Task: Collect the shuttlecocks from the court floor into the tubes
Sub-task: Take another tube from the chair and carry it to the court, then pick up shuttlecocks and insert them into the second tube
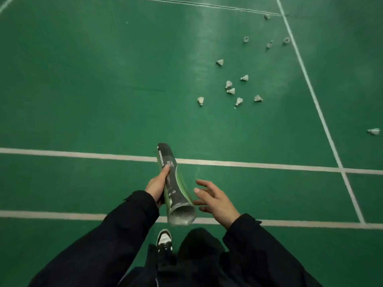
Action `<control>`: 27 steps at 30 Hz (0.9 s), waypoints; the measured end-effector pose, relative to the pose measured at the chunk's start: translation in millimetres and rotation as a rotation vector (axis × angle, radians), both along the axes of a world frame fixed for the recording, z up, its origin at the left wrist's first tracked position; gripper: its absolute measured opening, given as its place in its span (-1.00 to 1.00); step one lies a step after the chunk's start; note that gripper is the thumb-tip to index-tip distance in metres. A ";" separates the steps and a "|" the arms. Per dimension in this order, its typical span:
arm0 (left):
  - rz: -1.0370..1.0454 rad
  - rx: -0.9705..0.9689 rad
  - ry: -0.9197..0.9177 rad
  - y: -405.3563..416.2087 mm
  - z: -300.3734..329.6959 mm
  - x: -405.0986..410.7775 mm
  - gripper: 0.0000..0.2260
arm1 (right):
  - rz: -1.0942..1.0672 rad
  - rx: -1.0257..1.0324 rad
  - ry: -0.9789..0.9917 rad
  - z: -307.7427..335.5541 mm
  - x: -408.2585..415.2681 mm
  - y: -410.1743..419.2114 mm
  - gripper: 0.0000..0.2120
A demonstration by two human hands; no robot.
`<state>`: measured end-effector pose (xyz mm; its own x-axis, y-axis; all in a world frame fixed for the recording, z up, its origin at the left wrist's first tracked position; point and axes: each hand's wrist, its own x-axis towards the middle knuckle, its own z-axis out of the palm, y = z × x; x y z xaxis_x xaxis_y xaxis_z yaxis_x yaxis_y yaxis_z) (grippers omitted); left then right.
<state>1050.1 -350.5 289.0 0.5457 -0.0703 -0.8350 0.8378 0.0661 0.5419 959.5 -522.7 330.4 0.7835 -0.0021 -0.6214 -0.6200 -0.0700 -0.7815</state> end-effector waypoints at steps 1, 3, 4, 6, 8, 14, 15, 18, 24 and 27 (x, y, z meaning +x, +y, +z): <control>-0.027 -0.015 0.002 -16.6 1.2 17.6 -0.59 | -0.028 -0.002 -0.003 0.5 13.5 -11.4 -0.63; -0.061 -0.039 -0.008 -54.7 0.8 56.2 -0.60 | -0.092 0.006 0.002 -0.8 43.4 -38.8 -0.68; -0.071 -0.040 -0.015 -75.1 0.6 76.1 -0.60 | -0.132 0.016 0.007 -0.5 59.2 -53.7 -0.70; -0.097 -0.027 -0.031 -117.7 -1.5 119.8 -0.59 | -0.210 0.043 -0.002 -1.5 95.3 -88.2 -0.74; -0.120 -0.031 -0.043 -161.2 -1.7 168.9 -0.57 | -0.280 0.083 -0.040 -1.7 137.7 -127.3 -0.76; -0.108 -0.053 -0.032 -286.6 17.4 299.5 -0.57 | -0.320 0.107 -0.085 20.7 273.1 -248.5 -0.75; -0.096 -0.068 -0.033 -305.8 19.7 319.8 -0.56 | -0.320 0.098 -0.100 25.3 294.7 -267.3 -0.76; -0.075 -0.124 -0.015 -357.2 18.7 374.9 -0.53 | -0.308 0.083 -0.110 35.9 353.7 -317.9 -0.75; -0.089 -0.144 -0.001 -445.3 -0.3 492.3 -0.46 | -0.434 0.128 -0.083 20.9 474.3 -401.3 -0.75; -0.133 -0.146 0.006 -492.3 -14.3 561.5 -0.43 | -0.473 0.121 -0.098 6.6 538.4 -445.2 -0.76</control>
<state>1611.6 -842.9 274.7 0.5187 -0.2618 -0.8139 0.8476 0.0325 0.5297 1497.9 -967.9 337.1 0.7688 -0.3035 -0.5630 -0.4856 0.2959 -0.8226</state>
